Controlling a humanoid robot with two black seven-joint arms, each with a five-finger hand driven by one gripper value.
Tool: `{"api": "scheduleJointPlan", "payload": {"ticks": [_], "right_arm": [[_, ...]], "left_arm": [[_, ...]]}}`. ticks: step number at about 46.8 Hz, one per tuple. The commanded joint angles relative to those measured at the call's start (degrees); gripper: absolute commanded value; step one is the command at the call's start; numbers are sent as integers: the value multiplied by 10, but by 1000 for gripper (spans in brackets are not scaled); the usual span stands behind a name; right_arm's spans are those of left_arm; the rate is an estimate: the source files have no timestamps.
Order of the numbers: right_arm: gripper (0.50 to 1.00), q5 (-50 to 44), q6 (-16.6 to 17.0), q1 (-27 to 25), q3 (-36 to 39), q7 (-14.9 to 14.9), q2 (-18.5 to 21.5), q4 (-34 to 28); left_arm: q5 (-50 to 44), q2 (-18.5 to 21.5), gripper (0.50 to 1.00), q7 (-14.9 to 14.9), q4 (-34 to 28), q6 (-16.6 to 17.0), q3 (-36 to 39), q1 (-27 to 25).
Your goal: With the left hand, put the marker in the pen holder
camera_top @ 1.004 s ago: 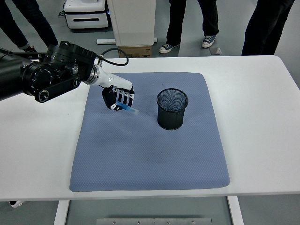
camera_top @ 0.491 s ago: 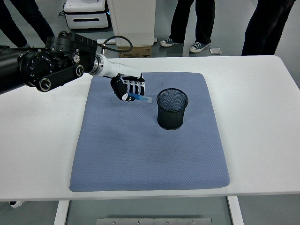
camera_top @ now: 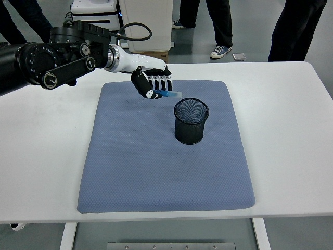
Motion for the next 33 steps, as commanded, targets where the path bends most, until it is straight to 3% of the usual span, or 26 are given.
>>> {"api": "scheduleJointPlan", "payload": {"ticks": [1, 33], "right_arm": [[1000, 0, 0, 0, 0, 0, 0, 0], [1000, 0, 0, 0, 0, 0, 0, 0]], "left_arm": [[-17, -3, 500, 0, 0, 0, -4, -2], [-115, -27, 500, 0, -4, 5, -31, 10]]}}
